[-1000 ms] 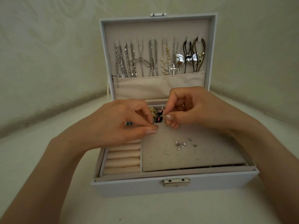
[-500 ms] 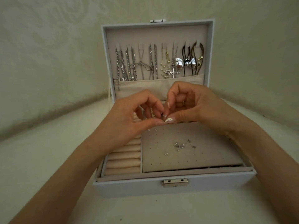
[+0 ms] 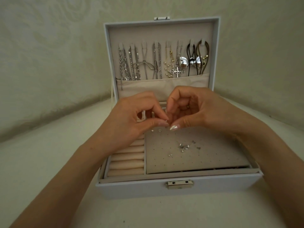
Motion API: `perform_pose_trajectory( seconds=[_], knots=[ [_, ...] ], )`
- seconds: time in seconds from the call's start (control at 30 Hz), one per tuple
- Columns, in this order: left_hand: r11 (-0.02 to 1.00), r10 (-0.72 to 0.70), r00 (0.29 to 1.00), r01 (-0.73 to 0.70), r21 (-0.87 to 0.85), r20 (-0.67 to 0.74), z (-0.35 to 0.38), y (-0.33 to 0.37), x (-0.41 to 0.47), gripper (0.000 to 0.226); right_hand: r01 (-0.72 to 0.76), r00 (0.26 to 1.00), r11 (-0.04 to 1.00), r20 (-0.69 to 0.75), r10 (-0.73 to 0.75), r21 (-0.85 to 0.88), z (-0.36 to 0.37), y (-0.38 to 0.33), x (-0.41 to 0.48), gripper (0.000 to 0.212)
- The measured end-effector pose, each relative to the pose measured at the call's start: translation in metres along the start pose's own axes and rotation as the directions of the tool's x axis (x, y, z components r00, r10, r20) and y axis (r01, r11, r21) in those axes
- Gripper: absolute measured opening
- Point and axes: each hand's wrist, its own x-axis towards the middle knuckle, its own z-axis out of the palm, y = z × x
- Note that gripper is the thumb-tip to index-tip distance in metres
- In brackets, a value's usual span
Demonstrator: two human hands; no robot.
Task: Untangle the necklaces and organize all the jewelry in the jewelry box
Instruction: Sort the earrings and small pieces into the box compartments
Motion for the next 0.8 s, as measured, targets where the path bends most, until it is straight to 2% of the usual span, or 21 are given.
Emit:
perform_pose_trajectory(
  seconds=[0.13,0.27,0.8],
  knots=[
    [0.995,-0.033,0.998,0.029,0.095,0.044,-0.008,-0.008,-0.002,0.021,-0.092,0.978,0.976,0.166,0.126,-0.196,-0.006,-0.003,-0.005,0.023],
    [0.983,0.0,0.989,-0.027,0.183,0.147,-0.005,-0.013,-0.002,0.018,-0.079,0.957,0.949,0.244,0.159,-0.306,-0.001,-0.004,-0.004,0.022],
    [0.971,0.028,0.988,-0.063,0.232,0.155,-0.001,-0.014,-0.002,0.021,-0.06,0.958,0.969,0.261,0.123,-0.239,-0.004,-0.003,-0.006,0.012]
  ],
)
